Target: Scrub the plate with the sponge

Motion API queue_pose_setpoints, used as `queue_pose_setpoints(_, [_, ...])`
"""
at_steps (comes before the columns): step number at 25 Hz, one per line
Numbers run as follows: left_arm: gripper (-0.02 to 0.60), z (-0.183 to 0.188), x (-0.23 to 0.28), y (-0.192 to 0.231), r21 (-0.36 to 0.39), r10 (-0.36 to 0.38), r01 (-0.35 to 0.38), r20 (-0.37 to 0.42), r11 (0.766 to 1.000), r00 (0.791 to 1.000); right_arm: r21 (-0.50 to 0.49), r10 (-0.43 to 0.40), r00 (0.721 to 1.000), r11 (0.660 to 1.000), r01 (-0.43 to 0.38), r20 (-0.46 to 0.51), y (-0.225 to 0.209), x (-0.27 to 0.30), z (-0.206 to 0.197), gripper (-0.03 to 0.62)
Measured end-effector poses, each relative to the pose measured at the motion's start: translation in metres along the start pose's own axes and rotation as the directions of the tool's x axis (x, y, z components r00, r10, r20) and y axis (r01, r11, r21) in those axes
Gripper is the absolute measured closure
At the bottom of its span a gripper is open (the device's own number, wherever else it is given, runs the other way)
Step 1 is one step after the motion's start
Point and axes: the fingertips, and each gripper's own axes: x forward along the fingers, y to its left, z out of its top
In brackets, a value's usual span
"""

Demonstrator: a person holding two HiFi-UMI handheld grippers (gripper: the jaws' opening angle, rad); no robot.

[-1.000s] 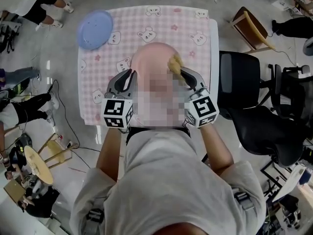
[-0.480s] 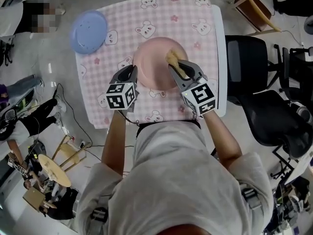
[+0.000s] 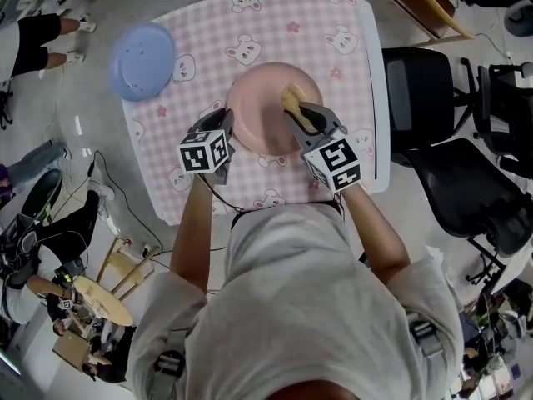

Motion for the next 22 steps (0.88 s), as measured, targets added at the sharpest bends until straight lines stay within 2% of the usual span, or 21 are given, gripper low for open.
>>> queue_pose_setpoints(10, [0.506,-0.009,0.021,0.003,-0.035,-0.054,0.052,-0.056,0.998,0.997,0.009,-0.009,0.999,1.0,0.01,-0.036,0.005,0.004,-0.013,0.526])
queue_pose_setpoints(17, [0.538,-0.012,0.024,0.002,-0.116,-0.06,0.055,-0.036,0.992,0.998,0.01,-0.001,0.999,1.0,0.002,-0.051,0.004,0.0,-0.019,0.526])
queue_pose_setpoints(22, [0.541,-0.003,0.014,-0.002,-0.123,-0.049,0.049,0.001,0.991,0.999,-0.007,0.003,0.999,1.0,-0.003,-0.048,0.003,0.0,-0.014,0.526])
